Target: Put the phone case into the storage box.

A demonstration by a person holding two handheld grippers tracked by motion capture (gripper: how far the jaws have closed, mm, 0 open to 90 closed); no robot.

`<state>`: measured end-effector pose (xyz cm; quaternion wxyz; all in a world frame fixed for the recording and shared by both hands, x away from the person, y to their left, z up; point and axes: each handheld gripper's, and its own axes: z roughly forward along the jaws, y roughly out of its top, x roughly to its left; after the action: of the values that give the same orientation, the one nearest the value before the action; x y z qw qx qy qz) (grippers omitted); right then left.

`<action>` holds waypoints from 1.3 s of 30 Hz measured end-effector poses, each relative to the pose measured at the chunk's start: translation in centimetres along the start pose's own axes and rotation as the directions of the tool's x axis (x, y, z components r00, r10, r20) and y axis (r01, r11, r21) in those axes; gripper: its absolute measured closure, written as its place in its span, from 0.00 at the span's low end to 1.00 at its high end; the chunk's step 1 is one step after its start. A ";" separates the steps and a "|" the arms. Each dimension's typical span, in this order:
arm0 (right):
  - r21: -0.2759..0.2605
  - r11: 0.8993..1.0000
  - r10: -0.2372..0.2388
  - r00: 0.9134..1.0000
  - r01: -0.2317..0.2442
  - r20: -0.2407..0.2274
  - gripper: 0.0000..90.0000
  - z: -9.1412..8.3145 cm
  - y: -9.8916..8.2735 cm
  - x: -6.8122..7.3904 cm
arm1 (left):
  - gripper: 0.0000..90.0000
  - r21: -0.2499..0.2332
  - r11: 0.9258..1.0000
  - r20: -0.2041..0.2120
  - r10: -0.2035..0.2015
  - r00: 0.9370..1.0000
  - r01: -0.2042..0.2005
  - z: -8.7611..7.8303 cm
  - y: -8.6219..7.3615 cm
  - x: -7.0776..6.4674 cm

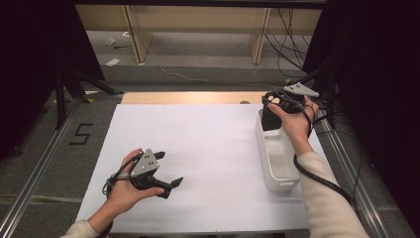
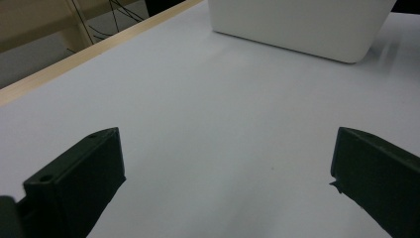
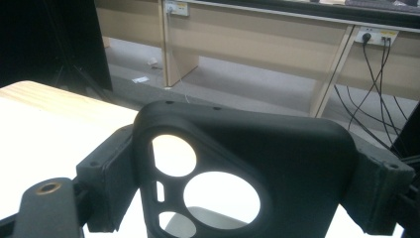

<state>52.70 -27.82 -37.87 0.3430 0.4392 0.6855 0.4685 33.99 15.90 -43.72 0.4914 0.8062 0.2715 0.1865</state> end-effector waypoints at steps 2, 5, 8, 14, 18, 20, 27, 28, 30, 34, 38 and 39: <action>0.002 1.000 0.001 1.000 -0.001 0.000 0.18 0.1 0.0 0.0 | 0.00 0.000 1.000 -0.001 0.000 1.000 0.000 0.0 0.0 0.0; 0.007 1.000 0.000 1.000 0.000 0.001 0.18 0.2 -0.1 0.0 | 0.00 -0.002 1.000 0.000 -0.002 1.000 0.002 0.0 0.0 0.0; 0.009 1.000 0.001 1.000 -0.001 0.000 0.18 0.3 -0.2 0.0 | 0.00 -0.001 1.000 0.000 -0.001 1.000 0.001 0.0 0.0 0.0; 0.018 1.000 -0.004 1.000 0.004 0.000 0.18 0.5 -0.3 0.0 | 0.00 -0.002 1.000 0.001 -0.002 1.000 0.002 0.0 0.0 0.0; 0.019 1.000 -0.005 1.000 0.005 0.002 0.18 0.5 -0.4 0.0 | 0.00 -0.001 1.000 0.002 0.000 1.000 0.000 0.1 0.0 -0.1; 0.019 1.000 -0.005 1.000 0.005 0.004 0.18 0.6 -0.4 0.0 | 0.00 -0.001 1.000 0.002 -0.002 1.000 0.002 0.1 0.0 -0.1; 0.029 1.000 -0.006 1.000 0.005 0.006 0.17 0.7 -0.7 -0.1 | 0.00 -0.001 1.000 0.003 0.001 1.000 -0.001 0.1 0.0 -0.1; 0.029 1.000 -0.007 1.000 0.006 0.007 0.18 0.8 -0.7 -0.1 | 0.00 -0.001 1.000 0.003 0.001 1.000 -0.001 0.1 0.0 -0.1; 0.032 0.999 -0.008 1.000 0.008 0.007 0.17 0.9 -0.8 -0.1 | 0.00 -0.001 1.000 0.003 -0.001 1.000 0.001 0.1 0.0 -0.1; 0.041 0.999 -0.013 1.000 0.012 0.005 0.17 1.1 -0.9 0.0 | 0.00 -0.001 1.000 0.002 -0.001 1.000 0.001 0.1 0.0 0.0; 0.042 0.999 -0.016 1.000 0.016 0.007 0.17 1.3 -1.0 0.0 | 0.00 -0.001 1.000 0.002 -0.001 1.000 0.001 0.1 0.0 -0.1; 0.045 0.999 -0.013 1.000 0.013 0.008 0.18 1.3 -1.0 0.0 | 0.00 -0.001 1.000 0.002 -0.001 1.000 0.001 0.1 0.0 -0.1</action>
<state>53.57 -27.55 -39.24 0.3386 0.4443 0.6974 0.4489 33.98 15.78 -43.76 0.4920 0.8062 0.2712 0.1856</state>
